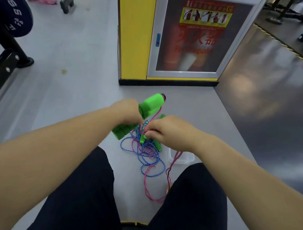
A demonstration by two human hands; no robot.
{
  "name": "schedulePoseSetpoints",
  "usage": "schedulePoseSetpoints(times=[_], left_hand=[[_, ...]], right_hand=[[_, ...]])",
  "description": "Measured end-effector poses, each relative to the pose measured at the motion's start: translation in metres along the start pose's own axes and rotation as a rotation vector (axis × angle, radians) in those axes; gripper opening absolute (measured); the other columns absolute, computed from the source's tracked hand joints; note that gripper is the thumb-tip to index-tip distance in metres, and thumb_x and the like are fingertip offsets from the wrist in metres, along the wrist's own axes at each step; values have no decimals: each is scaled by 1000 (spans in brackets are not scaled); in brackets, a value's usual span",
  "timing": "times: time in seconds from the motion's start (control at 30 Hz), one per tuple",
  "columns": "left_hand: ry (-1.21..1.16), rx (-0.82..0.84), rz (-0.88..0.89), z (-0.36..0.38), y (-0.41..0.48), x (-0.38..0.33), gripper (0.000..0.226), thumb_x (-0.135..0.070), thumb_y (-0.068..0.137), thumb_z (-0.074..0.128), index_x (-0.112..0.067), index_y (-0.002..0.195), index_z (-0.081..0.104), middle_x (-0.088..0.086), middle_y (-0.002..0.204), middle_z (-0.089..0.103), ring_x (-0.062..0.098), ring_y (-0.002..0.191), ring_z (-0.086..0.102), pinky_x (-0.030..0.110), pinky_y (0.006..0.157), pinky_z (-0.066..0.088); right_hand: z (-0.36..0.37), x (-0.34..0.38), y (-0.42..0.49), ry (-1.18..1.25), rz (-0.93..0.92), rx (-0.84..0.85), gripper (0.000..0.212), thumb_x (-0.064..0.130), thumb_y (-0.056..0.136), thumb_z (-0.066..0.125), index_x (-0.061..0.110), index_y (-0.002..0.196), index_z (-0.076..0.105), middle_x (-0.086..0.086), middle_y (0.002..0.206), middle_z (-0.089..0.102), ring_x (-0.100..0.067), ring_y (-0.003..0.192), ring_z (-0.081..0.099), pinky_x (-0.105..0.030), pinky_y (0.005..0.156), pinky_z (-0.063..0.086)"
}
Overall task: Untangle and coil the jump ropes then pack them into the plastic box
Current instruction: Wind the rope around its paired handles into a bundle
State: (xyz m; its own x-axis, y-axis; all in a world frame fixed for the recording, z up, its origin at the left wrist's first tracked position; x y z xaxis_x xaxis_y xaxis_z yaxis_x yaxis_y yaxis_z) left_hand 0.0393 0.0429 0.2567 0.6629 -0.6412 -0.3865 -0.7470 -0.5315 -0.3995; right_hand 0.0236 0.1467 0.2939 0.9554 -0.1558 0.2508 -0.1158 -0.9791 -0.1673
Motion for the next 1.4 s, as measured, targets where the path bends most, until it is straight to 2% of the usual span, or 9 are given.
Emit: schedulePoseSetpoints(times=[0.13, 0.33, 0.53, 0.67, 0.77, 0.87, 0.97, 1.13, 1.4], left_hand=[[-861, 349, -87, -23, -8, 13, 12, -14, 85, 62, -3, 90, 62, 8, 76, 71, 20, 62, 68, 32, 57, 58], [-1026, 548, 128, -36, -23, 7, 88, -29, 18, 96, -5, 96, 62, 10, 76, 71, 21, 63, 69, 29, 52, 55], [-832, 707, 266, -32, -48, -25, 81, -32, 31, 95, -2, 98, 61, 14, 79, 71, 25, 65, 69, 32, 55, 56], [-872, 681, 317, -49, -53, -41, 71, -32, 32, 95, -4, 91, 66, 12, 79, 71, 24, 66, 70, 34, 55, 57], [-987, 563, 305, -73, -48, -49, 43, -28, 59, 82, -5, 91, 64, 8, 75, 72, 19, 64, 69, 31, 54, 57], [-1083, 351, 188, -95, -31, -37, 14, -14, 90, 50, -4, 91, 60, 7, 73, 70, 18, 63, 68, 29, 58, 58], [-786, 159, 93, -108, -22, -13, 6, -10, 89, 59, -5, 87, 62, 11, 79, 67, 23, 66, 65, 34, 64, 57], [447, -111, 71, -99, -26, -12, 14, -25, 85, 59, -12, 90, 59, 4, 82, 62, 23, 75, 59, 29, 62, 47], [1009, -70, 511, -28, -46, -60, 25, -31, 95, 47, -10, 102, 59, 2, 91, 60, 28, 92, 61, 31, 63, 39]], right_hand=[[22, -46, -11, 271, 261, 22, 31, 31, 100, 36, 18, 85, 60, 8, 69, 48, -14, 66, 41, -24, 56, 30], [69, -109, -25, 711, 547, -25, 20, 22, 98, 42, 14, 92, 59, -4, 78, 61, -17, 65, 56, -25, 68, 46], [2, -67, 6, 933, 229, -279, 79, 28, 77, 75, 25, 142, 30, 18, 134, 38, 2, 124, 35, -19, 104, 25], [-48, -50, 25, 1309, 74, -501, 8, 15, 91, 57, 12, 97, 59, 7, 76, 69, -5, 71, 64, -22, 71, 53], [-67, -52, 33, 1245, 213, -647, 16, 15, 99, 40, 14, 84, 45, 0, 55, 43, -4, 40, 38, -20, 43, 37], [-67, -41, 49, 872, 243, -568, 13, 20, 99, 40, 9, 99, 48, -7, 69, 49, -17, 56, 46, -26, 54, 38], [-51, -12, 50, 266, 194, -309, 27, 26, 99, 38, 5, 112, 50, -23, 103, 61, -36, 93, 56, -35, 71, 35], [-68, 29, 33, -270, 28, -182, 29, 34, 99, 37, 13, 111, 54, -12, 109, 61, -31, 101, 56, -30, 66, 33], [-112, 14, 14, 21, -133, -146, 15, 34, 79, 71, 25, 91, 73, 10, 85, 70, 0, 73, 58, -14, 66, 42]])
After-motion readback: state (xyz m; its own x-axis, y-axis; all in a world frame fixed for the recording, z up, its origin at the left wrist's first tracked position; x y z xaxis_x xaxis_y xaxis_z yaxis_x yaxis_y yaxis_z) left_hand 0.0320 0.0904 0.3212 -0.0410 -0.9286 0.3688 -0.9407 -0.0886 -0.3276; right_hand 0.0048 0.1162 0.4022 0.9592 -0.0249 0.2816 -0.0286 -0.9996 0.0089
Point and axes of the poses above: each hand's wrist, its own y-axis towards the middle knuckle, its own z-axis out of the palm, x = y × z, the point moved 9 cm from there along y, towards the middle knuckle
